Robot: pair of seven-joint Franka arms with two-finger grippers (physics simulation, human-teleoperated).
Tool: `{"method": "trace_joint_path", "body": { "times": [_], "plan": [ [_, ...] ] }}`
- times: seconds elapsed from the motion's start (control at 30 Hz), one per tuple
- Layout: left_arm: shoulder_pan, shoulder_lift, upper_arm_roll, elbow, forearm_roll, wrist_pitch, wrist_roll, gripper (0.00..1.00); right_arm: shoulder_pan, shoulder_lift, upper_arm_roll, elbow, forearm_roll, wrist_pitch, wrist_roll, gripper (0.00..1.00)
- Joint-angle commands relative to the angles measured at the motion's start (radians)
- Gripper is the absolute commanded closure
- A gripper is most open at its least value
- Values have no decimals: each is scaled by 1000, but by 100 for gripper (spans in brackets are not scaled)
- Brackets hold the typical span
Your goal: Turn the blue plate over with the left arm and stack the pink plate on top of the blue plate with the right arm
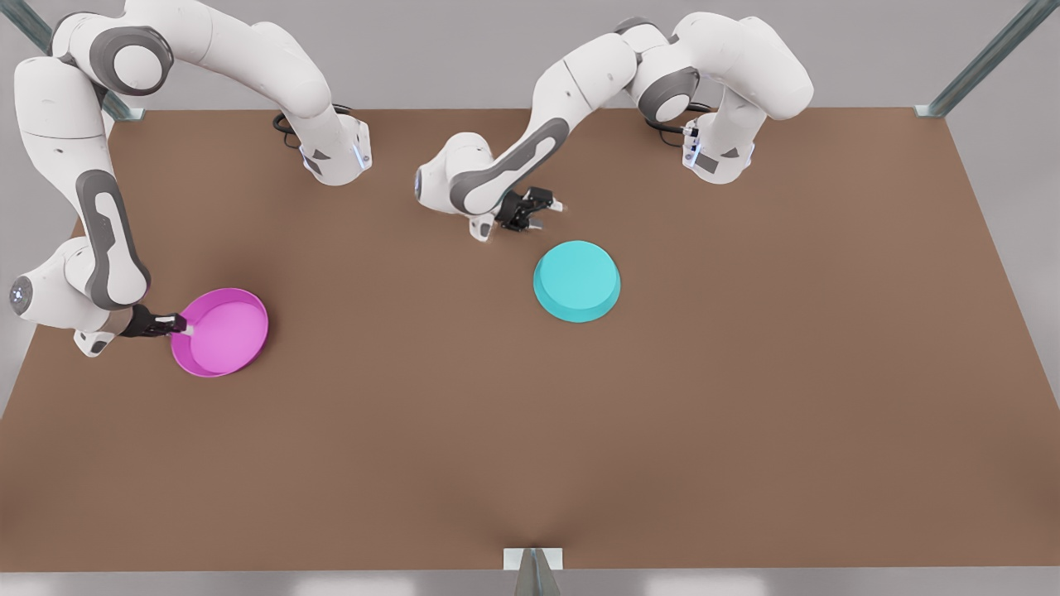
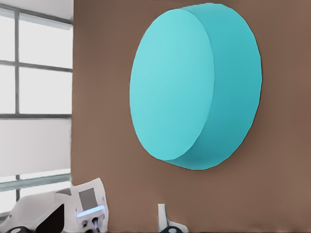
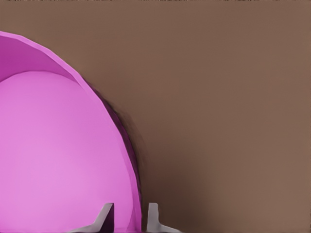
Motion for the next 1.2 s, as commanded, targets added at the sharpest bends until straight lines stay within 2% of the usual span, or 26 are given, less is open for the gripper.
{"method": "trace_joint_path", "body": {
  "times": [0.0, 0.03, 0.1, 0.13, 0.17, 0.2, 0.23, 0.3, 0.33, 0.37, 0.43, 0.47, 0.57, 1.17],
  "plan": [
    [13, -3, -1, 28, -131, -4, -12, 5, 0, 0, 0, 0, 0, 0, 0, 79],
    [108, -90, -1, 120, -229, -4, -33, 5, 2, 0, 0, 0, 0, 0, 0, 79],
    [583, -342, -3, 189, -478, 8, -57, 2, 2, 0, 0, 0, 0, 0, 0, 79],
    [876, -385, -4, 189, -544, 9, 213, 0, 2, 0, 0, 0, 0, 0, 0, 79],
    [1041, -382, 3, 188, -535, 5, 518, 0, 2, 1, 0, 0, 0, 0, 0, 79],
    [1189, -373, 5, 185, -498, 9, 874, 0, 2, 1, 0, 0, 0, 0, 0, 79],
    [1231, -373, 5, 183, -425, 14, 1063, 0, 2, 1, 0, 0, 0, 0, 0, 79],
    [1228, -396, -1, 183, -254, 35, 1327, 0, 2, 1, 0, 0, 0, 0, 0, 79],
    [1231, -523, -1, 128, -245, 26, 1340, 0, 2, 1, 0, 0, 0, 2, 0, 79],
    [1230, -656, -1, 0, -246, 37, 1344, 0, 2, 1, 0, 0, 0, 0, 0, 79],
    [1216, -887, -3, -318, -207, 244, 1350, 0, 2, 1, 0, 0, 0, 2, 0, 79],
    [1196, -919, -3, -432, -174, 334, 1349, 0, 2, 3, 0, 2, 0, 3, 0, 79],
    [1190, -807, -3, -469, -168, 404, 1349, 0, 2, 3, 0, 2, 0, 3, 0, 79],
    [1199, -804, 0, -467, -170, 397, 1366, 0, 2, 14, -2, 5, -1, 5, -2, 79]
  ]
}}
